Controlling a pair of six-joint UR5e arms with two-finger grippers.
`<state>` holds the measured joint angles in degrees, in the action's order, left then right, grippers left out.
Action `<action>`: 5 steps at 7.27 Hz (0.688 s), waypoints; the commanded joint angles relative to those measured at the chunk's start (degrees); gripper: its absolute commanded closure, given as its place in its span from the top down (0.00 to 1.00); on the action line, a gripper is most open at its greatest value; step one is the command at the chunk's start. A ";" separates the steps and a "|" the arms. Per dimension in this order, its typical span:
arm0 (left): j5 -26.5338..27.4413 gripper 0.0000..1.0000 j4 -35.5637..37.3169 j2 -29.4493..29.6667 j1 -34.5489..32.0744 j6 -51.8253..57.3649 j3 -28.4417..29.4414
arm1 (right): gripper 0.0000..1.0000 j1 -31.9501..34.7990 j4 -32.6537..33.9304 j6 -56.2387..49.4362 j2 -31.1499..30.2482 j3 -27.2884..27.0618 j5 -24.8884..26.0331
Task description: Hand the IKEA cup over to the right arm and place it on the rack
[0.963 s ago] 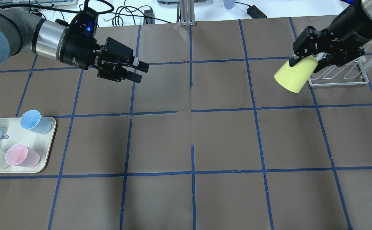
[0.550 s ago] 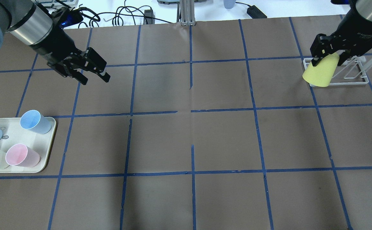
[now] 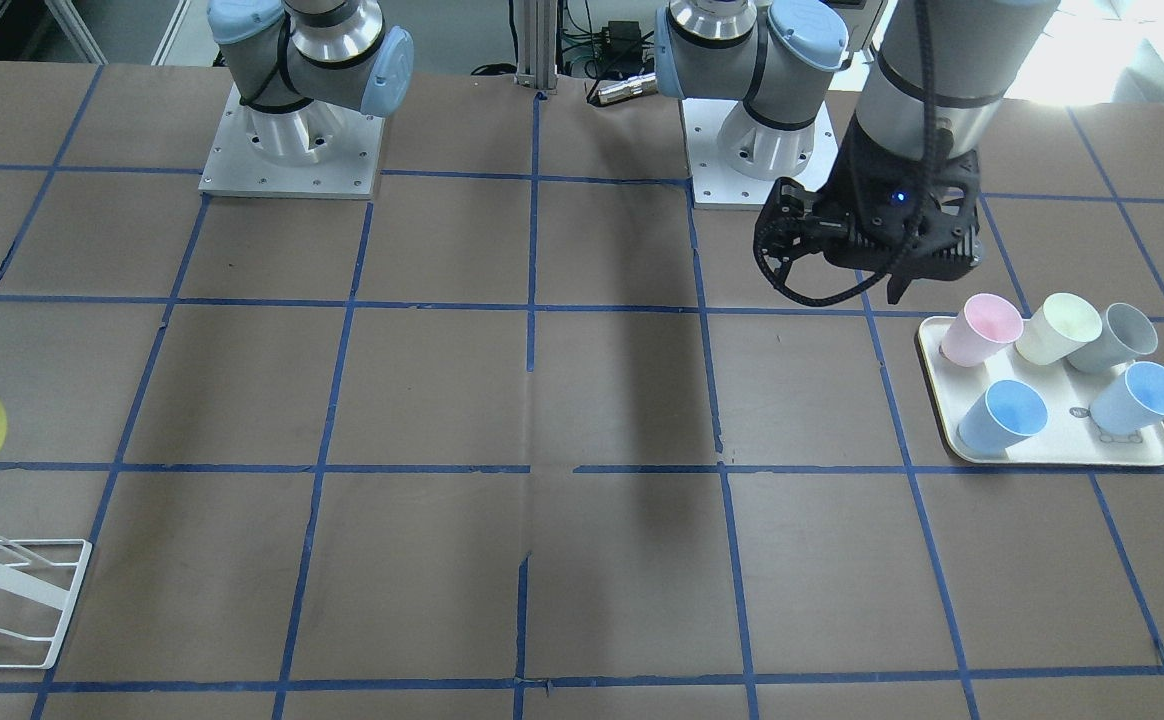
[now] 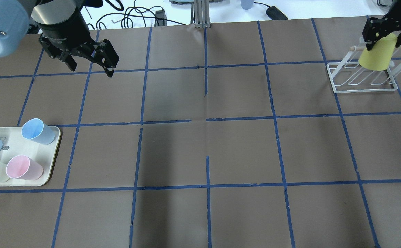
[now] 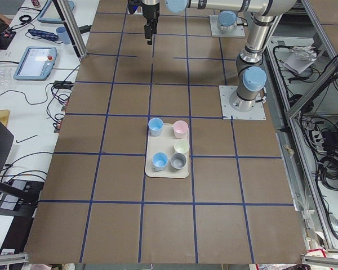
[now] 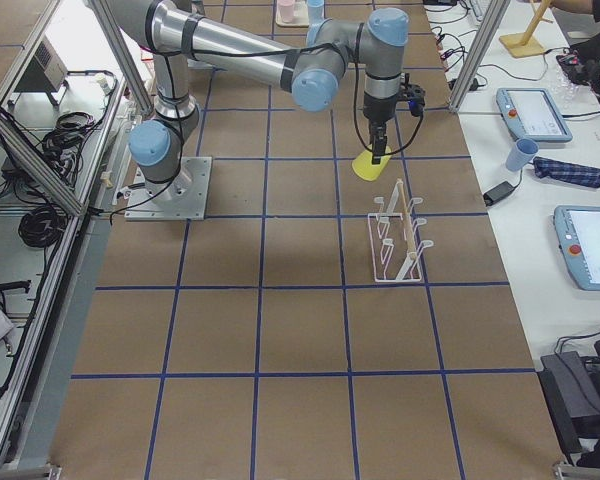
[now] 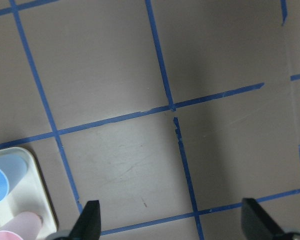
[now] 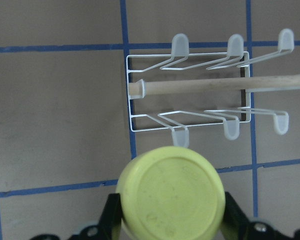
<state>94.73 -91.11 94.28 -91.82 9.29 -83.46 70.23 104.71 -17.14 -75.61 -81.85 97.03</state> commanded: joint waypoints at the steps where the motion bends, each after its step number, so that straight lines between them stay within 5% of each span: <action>1: -1.39 1.00 0.40 -1.20 -0.12 -1.82 -0.48 | 0.00 -2.02 0.58 -1.05 2.14 2.74 -1.57; 3: -5.33 1.00 0.32 -3.39 6.54 -0.59 -1.00 | 0.00 -2.55 1.81 -1.14 3.98 2.22 -2.29; 5: -5.17 1.00 1.36 -5.77 6.48 -1.73 -4.16 | 0.00 -2.73 4.79 -1.14 5.56 1.87 -2.29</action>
<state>89.78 -90.61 89.89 -85.80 8.01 -86.05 67.63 107.58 -18.25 -71.08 -79.82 94.81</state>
